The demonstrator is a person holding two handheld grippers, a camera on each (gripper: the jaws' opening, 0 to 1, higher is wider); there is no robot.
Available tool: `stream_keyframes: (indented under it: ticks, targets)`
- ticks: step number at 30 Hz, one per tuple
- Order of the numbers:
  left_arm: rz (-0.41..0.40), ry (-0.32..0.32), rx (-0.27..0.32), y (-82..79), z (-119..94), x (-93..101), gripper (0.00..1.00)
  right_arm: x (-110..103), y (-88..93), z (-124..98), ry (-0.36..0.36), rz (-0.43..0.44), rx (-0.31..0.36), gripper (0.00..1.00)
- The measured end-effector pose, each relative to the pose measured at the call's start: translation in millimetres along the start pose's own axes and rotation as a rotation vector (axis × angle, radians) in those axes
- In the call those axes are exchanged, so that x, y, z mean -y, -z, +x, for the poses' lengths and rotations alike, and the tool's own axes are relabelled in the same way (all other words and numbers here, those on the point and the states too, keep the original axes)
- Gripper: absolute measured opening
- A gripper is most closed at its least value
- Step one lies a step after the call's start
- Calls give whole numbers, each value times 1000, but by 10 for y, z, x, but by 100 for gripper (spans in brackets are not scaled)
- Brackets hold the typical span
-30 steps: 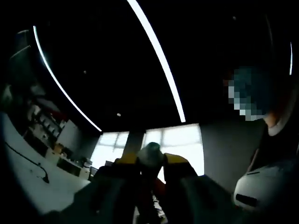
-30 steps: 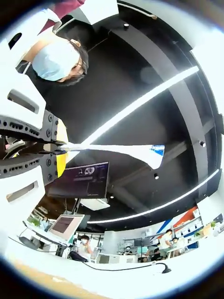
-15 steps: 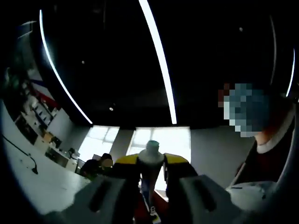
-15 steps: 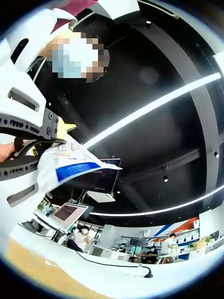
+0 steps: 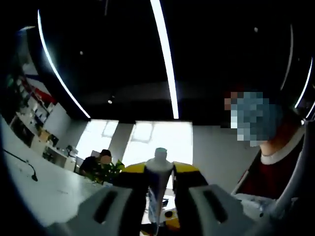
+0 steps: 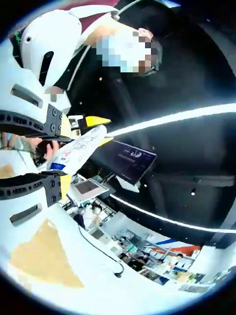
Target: Pick up the toothpaste unscrew the cap squeeze it onto the small board screw the cap back on and return it to the table
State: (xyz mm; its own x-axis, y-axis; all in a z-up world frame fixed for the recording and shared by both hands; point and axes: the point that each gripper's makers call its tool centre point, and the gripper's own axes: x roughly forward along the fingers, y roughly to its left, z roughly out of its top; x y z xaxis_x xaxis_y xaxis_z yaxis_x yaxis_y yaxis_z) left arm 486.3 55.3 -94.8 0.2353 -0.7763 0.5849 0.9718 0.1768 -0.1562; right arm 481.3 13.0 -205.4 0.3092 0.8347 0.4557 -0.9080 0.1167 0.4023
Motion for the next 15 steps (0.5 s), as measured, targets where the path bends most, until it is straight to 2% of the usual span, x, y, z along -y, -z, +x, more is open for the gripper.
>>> stream_keyframes:
  ticks: [3,6,11,13,15]
  targets:
    - [3,10,-31,54,18,15,19,58,-22,-64,17,-133,-74,26]
    - [36,15,-119,196,36,31,19,12,-100,-24,-16,-266,-125,27]
    - [47,38,-253,438,57,110,19,-25,-42,100,-71,-448,-239,27]
    - [55,50,-297,537,64,143,19,-32,23,143,-86,-494,-281,27]
    - [74,53,-339,622,57,148,19,-86,72,174,-120,-487,-291,25]
